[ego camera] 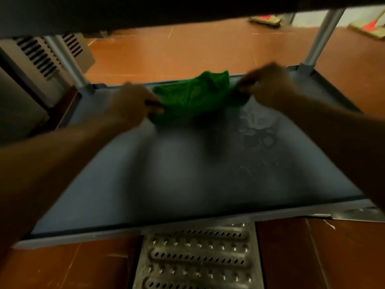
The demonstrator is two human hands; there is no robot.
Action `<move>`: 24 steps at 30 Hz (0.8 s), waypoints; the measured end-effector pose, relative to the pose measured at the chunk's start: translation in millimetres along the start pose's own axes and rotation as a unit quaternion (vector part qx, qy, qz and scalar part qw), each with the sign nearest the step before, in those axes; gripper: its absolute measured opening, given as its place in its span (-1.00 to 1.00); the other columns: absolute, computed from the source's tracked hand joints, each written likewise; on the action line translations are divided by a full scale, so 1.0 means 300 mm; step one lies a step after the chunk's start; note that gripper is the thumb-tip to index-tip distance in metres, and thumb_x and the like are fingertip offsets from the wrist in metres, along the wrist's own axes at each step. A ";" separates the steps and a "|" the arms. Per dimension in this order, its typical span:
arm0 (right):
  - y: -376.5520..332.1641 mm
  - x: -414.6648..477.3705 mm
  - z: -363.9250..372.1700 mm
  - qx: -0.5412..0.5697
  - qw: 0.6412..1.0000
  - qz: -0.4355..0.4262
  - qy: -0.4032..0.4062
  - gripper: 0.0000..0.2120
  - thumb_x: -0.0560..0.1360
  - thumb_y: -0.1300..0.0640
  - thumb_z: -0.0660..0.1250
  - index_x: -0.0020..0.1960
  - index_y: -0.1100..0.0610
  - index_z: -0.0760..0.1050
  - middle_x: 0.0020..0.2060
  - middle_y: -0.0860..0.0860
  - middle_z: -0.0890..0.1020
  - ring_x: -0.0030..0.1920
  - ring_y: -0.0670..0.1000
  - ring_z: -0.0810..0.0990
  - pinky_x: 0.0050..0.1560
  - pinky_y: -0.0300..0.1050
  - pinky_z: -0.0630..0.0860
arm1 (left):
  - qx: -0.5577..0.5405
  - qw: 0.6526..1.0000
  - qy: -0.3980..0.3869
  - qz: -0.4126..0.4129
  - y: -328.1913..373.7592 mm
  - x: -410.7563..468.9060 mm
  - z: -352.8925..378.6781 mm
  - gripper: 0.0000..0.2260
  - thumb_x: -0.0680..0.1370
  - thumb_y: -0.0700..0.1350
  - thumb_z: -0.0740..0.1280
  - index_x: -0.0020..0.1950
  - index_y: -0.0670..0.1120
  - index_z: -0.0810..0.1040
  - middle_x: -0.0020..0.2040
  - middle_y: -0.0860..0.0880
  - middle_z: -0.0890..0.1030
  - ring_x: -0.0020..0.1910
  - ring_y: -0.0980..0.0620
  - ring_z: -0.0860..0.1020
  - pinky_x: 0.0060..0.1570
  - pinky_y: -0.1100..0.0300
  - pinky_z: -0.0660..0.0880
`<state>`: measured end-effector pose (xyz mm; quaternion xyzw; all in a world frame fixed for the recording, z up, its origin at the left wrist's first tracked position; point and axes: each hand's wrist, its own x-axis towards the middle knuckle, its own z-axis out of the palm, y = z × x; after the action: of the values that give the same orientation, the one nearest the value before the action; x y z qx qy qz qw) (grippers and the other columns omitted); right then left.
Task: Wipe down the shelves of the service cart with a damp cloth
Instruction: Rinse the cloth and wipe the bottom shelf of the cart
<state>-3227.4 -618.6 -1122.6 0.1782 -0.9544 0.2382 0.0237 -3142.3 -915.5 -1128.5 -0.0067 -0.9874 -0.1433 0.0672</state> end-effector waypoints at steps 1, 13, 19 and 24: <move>0.012 -0.032 0.032 -0.023 0.999 -0.002 -0.033 -0.77 0.55 0.14 0.37 0.18 0.13 0.64 0.11 0.10 0.67 0.14 0.11 0.60 0.14 -0.13 0.43 | 0.024 0.999 -0.046 0.006 0.002 -0.035 0.034 -0.75 0.54 -0.04 0.42 0.15 -0.12 0.68 0.12 -0.17 0.68 0.12 -0.18 0.61 0.15 0.06 0.47; 0.147 -0.265 0.220 -0.056 0.996 0.003 -0.073 -0.70 0.59 0.19 0.30 0.29 0.02 0.58 0.23 0.10 0.63 0.21 0.20 0.59 0.21 -0.02 0.48 | 0.035 0.993 -0.106 0.029 -0.030 -0.199 0.213 -0.82 0.60 -0.04 0.32 0.13 -0.10 0.59 0.04 -0.22 0.66 0.05 -0.28 0.59 0.00 -0.02 0.52; 0.120 -0.415 0.139 -0.133 0.980 -0.006 -0.145 -0.69 0.65 0.12 0.18 0.35 -0.04 0.51 0.17 0.12 0.64 0.12 0.18 0.60 0.07 -0.04 0.47 | -0.017 0.996 -0.071 0.060 -0.002 -0.364 0.184 -0.82 0.60 0.04 0.30 -0.02 -0.06 0.56 -0.19 -0.16 0.66 -0.12 -0.27 0.61 -0.18 -0.01 0.51; 0.088 -0.532 0.080 -0.125 0.971 0.017 -0.203 -0.67 0.65 0.15 0.17 0.38 -0.05 0.48 0.23 0.07 0.61 0.15 0.13 0.59 0.16 -0.03 0.49 | -0.020 0.990 -0.127 0.058 0.017 -0.453 0.136 -0.80 0.61 0.09 0.27 -0.15 0.03 0.52 -0.38 0.08 0.52 -0.23 -0.10 0.61 -0.21 0.03 0.51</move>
<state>-3086.4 -555.5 -1176.3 0.2018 -0.9645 0.0760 -0.1527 -3012.9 -898.0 -1184.1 -0.0838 -0.9828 -0.1568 -0.0504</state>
